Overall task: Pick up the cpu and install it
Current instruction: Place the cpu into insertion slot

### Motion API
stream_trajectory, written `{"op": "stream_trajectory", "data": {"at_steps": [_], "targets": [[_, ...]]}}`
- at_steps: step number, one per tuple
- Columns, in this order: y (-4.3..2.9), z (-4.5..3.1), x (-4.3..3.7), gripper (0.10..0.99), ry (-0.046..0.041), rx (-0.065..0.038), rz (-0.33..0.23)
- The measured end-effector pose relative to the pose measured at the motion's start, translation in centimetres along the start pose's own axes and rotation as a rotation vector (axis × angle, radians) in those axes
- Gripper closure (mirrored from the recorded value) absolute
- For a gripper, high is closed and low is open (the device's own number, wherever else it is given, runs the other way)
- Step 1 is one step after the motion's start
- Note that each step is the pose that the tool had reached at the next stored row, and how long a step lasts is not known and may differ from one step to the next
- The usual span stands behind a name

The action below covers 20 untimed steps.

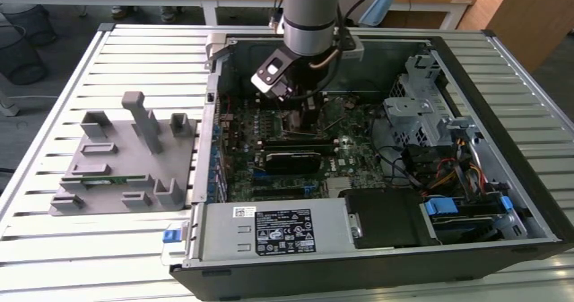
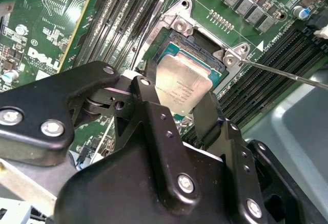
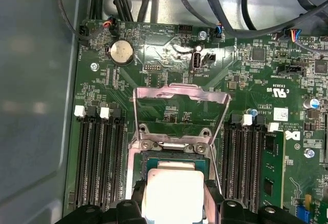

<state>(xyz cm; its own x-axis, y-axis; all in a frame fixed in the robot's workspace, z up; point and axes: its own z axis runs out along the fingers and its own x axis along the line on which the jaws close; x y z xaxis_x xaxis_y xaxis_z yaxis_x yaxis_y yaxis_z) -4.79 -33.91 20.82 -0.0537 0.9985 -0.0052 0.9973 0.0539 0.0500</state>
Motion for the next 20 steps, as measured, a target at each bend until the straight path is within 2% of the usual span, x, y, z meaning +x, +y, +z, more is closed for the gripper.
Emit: {"op": "stream_trajectory", "data": {"at_steps": [20], "targets": [[-0.12, 0.98, 0.01, 0.557, -0.0002, 0.000, 0.005]]}}
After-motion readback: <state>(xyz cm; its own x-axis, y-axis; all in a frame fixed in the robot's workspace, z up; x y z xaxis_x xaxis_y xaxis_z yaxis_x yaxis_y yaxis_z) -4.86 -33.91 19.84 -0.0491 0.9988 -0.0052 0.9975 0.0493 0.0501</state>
